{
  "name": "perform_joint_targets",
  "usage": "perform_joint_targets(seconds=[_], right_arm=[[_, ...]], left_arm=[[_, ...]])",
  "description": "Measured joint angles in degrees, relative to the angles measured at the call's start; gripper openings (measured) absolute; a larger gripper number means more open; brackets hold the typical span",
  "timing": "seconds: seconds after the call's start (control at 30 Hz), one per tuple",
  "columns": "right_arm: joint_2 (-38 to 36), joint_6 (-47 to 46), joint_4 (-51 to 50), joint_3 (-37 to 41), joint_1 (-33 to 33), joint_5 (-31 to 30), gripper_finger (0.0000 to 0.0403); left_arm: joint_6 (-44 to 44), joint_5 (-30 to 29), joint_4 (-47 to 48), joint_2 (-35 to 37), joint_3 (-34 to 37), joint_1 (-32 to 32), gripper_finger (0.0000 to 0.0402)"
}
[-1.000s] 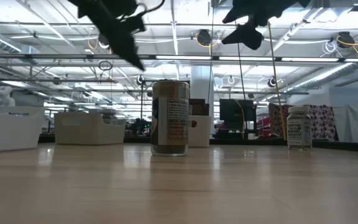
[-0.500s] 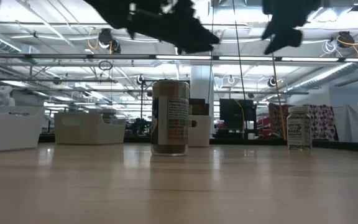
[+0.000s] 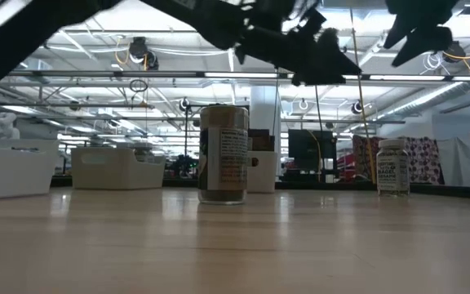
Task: Sort spices by type
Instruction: Put the white seasoning bottle into the gray bin
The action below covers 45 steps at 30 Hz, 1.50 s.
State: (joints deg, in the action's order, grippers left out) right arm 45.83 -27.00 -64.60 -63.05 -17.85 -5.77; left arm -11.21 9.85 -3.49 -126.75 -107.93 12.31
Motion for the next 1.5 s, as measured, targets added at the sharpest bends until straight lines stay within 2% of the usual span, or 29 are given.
perform_joint_targets(seconds=[0.17,0.3,0.43,0.73,0.97,1.13,1.23,1.33,1.5], right_arm=[[-1.64,-0.88,-0.37,0.00,0.00,-0.25,0.0272],[-2.05,-0.56,-0.38,0.00,0.00,-0.25,0.0272],[-2.12,0.09,-0.32,0.00,0.00,-0.25,0.0272],[-2.10,1.73,1.12,0.00,0.00,-0.24,0.0272],[-2.06,3.00,4.05,0.00,-0.02,-0.20,0.0272],[-1.76,5.32,6.25,0.00,-0.01,0.42,0.0272],[-1.07,7.85,8.39,0.00,-0.03,4.38,0.0272],[0.33,10.32,11.87,0.00,0.00,7.80,0.0272],[3.34,13.24,15.49,0.00,0.00,8.81,0.0272]], left_arm=[[-1.33,0.06,5.09,-1.46,-4.41,-1.03,0.0313],[-3.43,0.01,6.72,0.87,-4.69,-1.74,0.0313],[-4.03,-0.29,12.90,2.34,-4.61,-1.73,0.0313],[-4.79,-0.28,33.31,13.71,-4.60,-2.32,0.0313],[-4.20,0.45,60.72,22.62,-4.62,-4.06,0.0313],[0.55,2.49,82.77,25.97,-4.56,-10.58,0.0313],[4.53,3.77,92.24,26.80,-4.56,-16.49,0.0312],[8.91,4.42,92.20,28.19,-2.01,-22.52,0.0312],[15.58,5.30,93.16,30.61,1.26,-32.49,0.0312]])
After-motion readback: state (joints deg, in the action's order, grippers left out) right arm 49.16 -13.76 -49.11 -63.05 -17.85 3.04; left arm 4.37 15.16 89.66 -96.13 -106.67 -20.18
